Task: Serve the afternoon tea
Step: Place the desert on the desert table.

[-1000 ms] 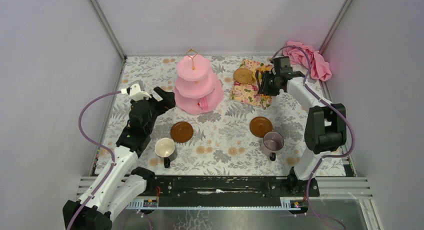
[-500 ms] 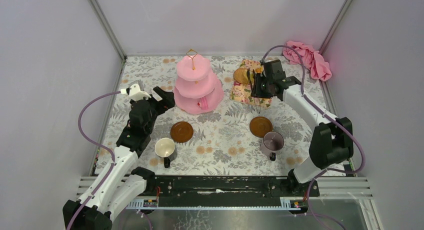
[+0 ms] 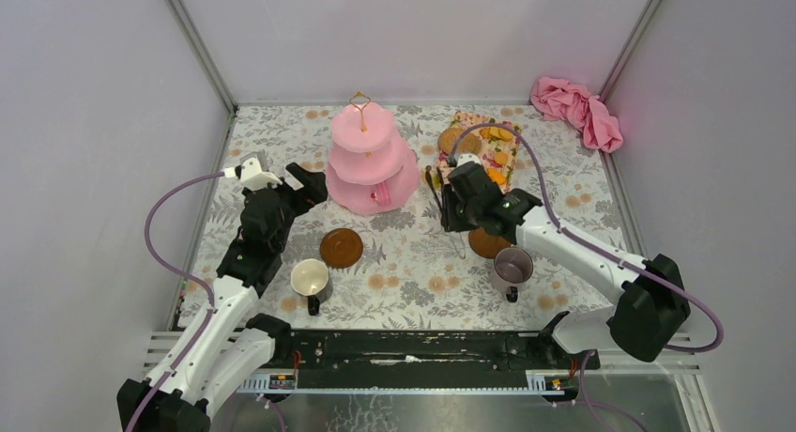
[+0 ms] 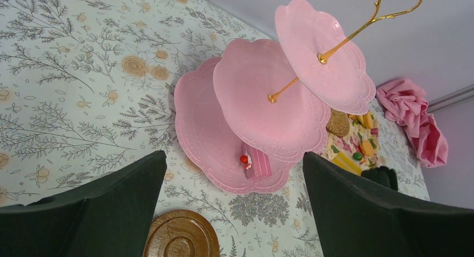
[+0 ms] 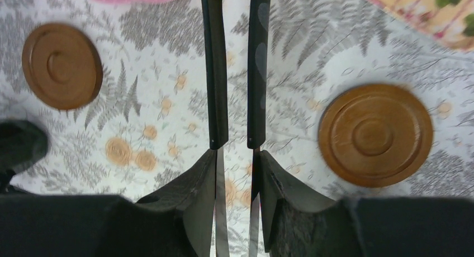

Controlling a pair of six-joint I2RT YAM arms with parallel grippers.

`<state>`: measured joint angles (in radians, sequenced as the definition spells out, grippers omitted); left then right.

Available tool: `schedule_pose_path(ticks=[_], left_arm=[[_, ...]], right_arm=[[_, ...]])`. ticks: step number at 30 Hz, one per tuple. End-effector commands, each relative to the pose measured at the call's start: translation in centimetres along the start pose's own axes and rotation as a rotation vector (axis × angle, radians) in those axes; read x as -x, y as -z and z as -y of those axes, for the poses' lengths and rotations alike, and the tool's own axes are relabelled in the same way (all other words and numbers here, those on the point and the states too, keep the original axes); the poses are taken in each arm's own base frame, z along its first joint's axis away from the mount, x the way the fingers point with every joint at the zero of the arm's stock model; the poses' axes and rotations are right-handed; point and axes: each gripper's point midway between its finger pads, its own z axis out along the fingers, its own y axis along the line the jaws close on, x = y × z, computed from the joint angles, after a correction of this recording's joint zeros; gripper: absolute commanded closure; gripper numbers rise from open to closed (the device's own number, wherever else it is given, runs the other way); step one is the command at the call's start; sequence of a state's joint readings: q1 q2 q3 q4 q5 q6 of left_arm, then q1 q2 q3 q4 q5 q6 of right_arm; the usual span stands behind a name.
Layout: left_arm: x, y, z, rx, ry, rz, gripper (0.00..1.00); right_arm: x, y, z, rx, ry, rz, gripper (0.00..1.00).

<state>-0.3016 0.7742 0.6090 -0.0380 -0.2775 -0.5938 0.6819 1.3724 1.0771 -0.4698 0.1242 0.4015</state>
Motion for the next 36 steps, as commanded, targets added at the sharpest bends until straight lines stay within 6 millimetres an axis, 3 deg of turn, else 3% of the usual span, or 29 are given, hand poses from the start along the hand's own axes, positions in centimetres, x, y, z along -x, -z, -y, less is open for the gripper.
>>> schedule_pose_path(ticks=[1, 10, 17, 27, 36], left_arm=[[0.9, 0.1, 0.2, -0.013, 0.009, 0.049, 0.00], [0.8, 0.1, 0.1, -0.010, 0.003, 0.046, 0.00], [0.9, 0.2, 0.0, -0.004, -0.003, 0.048, 0.00], [0.7, 0.0, 0.0, 0.000, -0.006, 0.041, 0.00], [0.7, 0.0, -0.1, 0.002, -0.009, 0.041, 0.00]], right_arm=[[-0.7, 1.5, -2.1, -0.008, -0.010, 0.077, 1.00], [-4.0, 1.3, -8.3, 0.029, 0.111, 0.075, 1.00], [-4.9, 0.7, -12.9, 0.080, 0.181, 0.099, 1.00], [-5.1, -0.5, -17.5, 0.160, 0.226, 0.129, 1.00], [-4.6, -1.4, -19.9, 0.217, 0.227, 0.157, 1.00]])
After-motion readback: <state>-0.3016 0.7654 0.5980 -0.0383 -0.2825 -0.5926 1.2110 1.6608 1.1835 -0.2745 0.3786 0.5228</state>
